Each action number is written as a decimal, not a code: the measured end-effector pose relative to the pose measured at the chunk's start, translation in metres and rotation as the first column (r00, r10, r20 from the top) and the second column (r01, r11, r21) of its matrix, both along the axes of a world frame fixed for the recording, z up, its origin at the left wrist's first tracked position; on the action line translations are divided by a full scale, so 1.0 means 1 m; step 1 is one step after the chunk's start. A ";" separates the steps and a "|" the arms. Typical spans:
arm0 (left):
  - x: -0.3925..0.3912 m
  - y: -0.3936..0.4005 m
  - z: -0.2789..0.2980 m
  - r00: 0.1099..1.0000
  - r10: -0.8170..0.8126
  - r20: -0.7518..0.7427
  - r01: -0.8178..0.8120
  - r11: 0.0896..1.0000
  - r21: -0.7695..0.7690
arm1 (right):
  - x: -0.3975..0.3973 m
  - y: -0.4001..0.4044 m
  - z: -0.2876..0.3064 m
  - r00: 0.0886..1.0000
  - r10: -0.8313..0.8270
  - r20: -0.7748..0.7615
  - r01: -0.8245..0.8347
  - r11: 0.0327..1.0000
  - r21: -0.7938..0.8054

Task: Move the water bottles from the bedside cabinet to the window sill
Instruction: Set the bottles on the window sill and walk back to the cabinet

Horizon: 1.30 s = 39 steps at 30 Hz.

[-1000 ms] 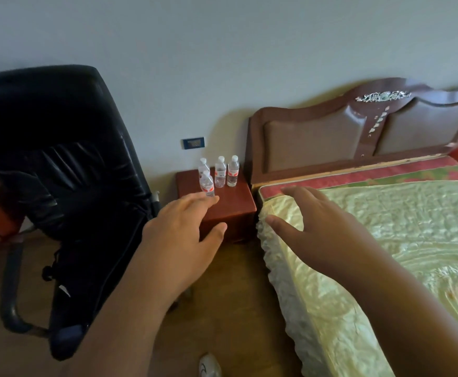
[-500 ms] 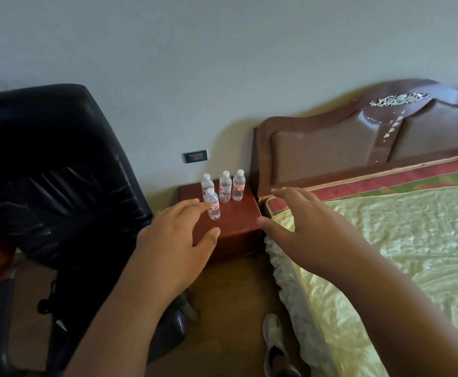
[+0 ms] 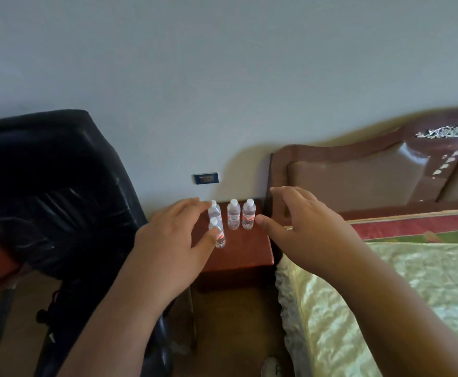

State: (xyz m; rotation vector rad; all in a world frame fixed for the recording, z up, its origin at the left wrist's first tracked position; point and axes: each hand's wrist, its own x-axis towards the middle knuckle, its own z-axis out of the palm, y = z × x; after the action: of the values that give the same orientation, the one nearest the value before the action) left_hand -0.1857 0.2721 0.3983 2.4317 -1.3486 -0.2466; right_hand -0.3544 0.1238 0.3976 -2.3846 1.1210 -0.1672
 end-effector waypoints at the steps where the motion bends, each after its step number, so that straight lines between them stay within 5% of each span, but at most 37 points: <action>1: -0.001 -0.006 -0.003 1.000 0.012 0.001 -0.012 1.000 0.003 | 0.002 -0.009 -0.002 1.000 0.014 -0.007 -0.014 1.000 0.008; 14: 0.035 -0.073 -0.026 0.997 0.071 -0.028 -0.070 0.997 0.029 | 0.045 -0.086 -0.023 0.997 0.049 -0.056 -0.045 0.997 0.069; 29: 0.192 -0.177 -0.057 0.994 -0.066 -0.086 0.066 0.998 -0.006 | 0.172 -0.162 -0.038 0.982 -0.081 -0.170 0.084 0.996 0.011; 39: 0.252 -0.221 -0.099 0.977 -0.119 -0.175 0.130 0.990 0.050 | 0.225 -0.193 -0.088 0.972 -0.076 -0.224 0.104 0.988 0.114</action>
State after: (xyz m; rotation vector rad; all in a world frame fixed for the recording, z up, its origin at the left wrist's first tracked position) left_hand 0.0662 0.0506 0.2990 2.3157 -1.4364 -0.5242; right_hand -0.1299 -0.0694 0.3100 -2.2825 1.3010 0.1359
